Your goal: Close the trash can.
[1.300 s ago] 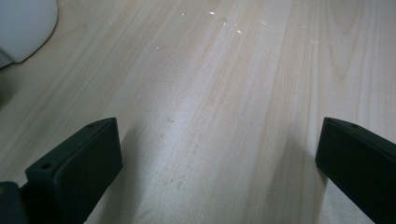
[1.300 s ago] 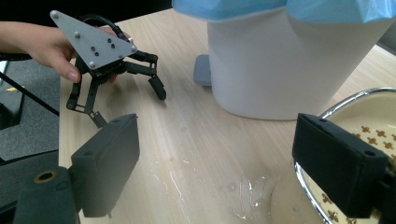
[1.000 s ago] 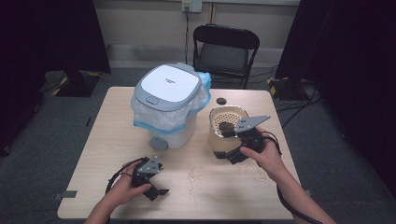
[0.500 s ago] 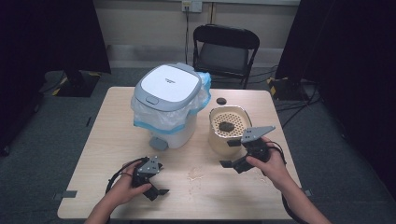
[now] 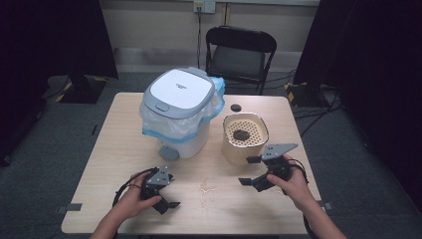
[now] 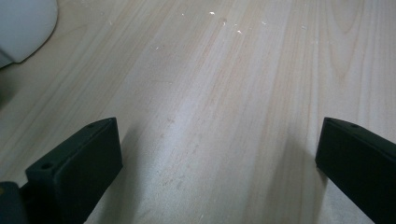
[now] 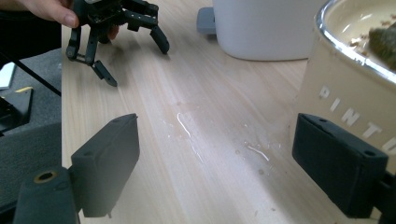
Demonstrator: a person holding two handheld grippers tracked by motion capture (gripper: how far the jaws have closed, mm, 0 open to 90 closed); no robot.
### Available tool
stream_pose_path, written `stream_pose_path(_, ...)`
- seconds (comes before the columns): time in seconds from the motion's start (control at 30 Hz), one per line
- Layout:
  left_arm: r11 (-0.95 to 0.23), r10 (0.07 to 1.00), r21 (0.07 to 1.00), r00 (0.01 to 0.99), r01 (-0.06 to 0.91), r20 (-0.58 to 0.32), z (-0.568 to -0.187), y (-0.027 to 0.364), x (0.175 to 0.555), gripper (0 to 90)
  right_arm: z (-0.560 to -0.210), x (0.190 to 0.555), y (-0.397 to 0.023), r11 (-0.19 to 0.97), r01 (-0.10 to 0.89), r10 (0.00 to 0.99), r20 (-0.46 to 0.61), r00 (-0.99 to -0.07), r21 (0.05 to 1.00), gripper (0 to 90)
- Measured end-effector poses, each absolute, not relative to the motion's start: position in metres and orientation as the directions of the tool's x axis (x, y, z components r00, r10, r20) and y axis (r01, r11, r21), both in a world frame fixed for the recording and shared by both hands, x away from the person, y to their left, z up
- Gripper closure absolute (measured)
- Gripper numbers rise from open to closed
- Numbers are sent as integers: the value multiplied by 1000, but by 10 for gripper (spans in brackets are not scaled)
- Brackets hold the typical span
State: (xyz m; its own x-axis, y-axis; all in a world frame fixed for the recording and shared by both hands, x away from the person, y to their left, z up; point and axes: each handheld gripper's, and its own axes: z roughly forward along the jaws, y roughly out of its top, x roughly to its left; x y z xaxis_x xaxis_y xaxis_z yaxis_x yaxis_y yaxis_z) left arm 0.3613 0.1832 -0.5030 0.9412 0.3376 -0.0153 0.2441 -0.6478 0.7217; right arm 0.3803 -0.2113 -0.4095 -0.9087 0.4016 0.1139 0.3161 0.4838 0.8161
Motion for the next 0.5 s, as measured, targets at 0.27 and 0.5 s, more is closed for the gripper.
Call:
stream_pose_path(0.27,-648,338,722,941,244,-15,-503,183,361,0,-426,376,-217,486,337,409,131,-903,806,143)
stream_pose_path(0.5,-648,337,722,941,244,-15,-503,183,361,0,-435,375,-220,489,343,414,134,-901,802,143)
